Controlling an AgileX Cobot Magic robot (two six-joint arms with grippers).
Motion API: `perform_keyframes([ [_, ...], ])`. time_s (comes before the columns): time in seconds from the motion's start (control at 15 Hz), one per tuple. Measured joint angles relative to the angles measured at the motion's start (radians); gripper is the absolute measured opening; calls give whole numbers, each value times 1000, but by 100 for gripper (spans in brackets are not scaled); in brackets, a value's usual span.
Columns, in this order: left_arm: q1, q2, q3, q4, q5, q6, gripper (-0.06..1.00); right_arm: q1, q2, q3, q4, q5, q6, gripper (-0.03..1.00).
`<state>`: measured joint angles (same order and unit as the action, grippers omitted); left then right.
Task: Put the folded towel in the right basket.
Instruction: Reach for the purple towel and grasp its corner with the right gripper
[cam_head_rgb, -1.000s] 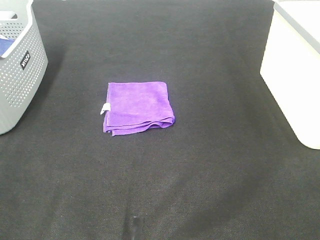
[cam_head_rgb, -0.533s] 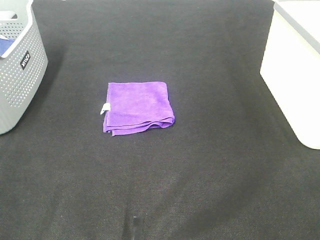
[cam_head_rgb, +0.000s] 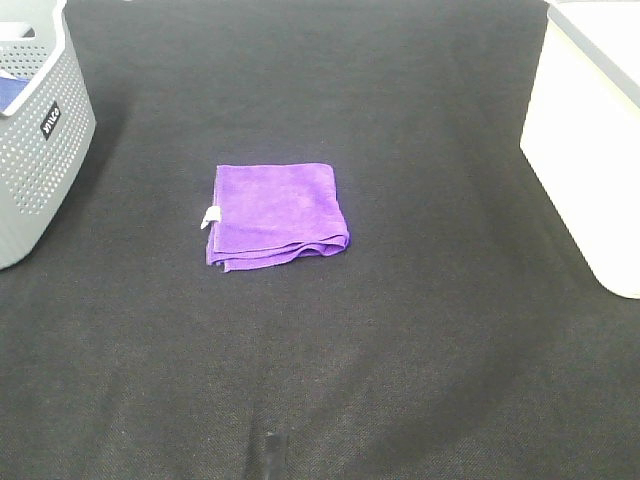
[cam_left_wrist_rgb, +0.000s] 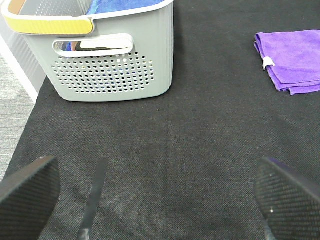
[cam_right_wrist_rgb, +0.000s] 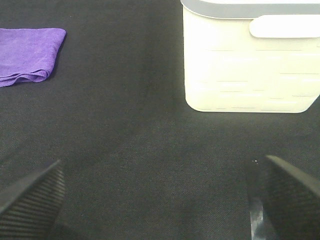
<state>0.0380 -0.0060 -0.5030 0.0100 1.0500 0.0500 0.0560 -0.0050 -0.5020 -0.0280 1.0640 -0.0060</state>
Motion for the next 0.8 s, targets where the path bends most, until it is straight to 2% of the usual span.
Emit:
perform_keyframes([
  [0.8, 0, 0, 0, 0, 0, 0, 99, 0, 0, 0, 0, 0, 0, 96],
])
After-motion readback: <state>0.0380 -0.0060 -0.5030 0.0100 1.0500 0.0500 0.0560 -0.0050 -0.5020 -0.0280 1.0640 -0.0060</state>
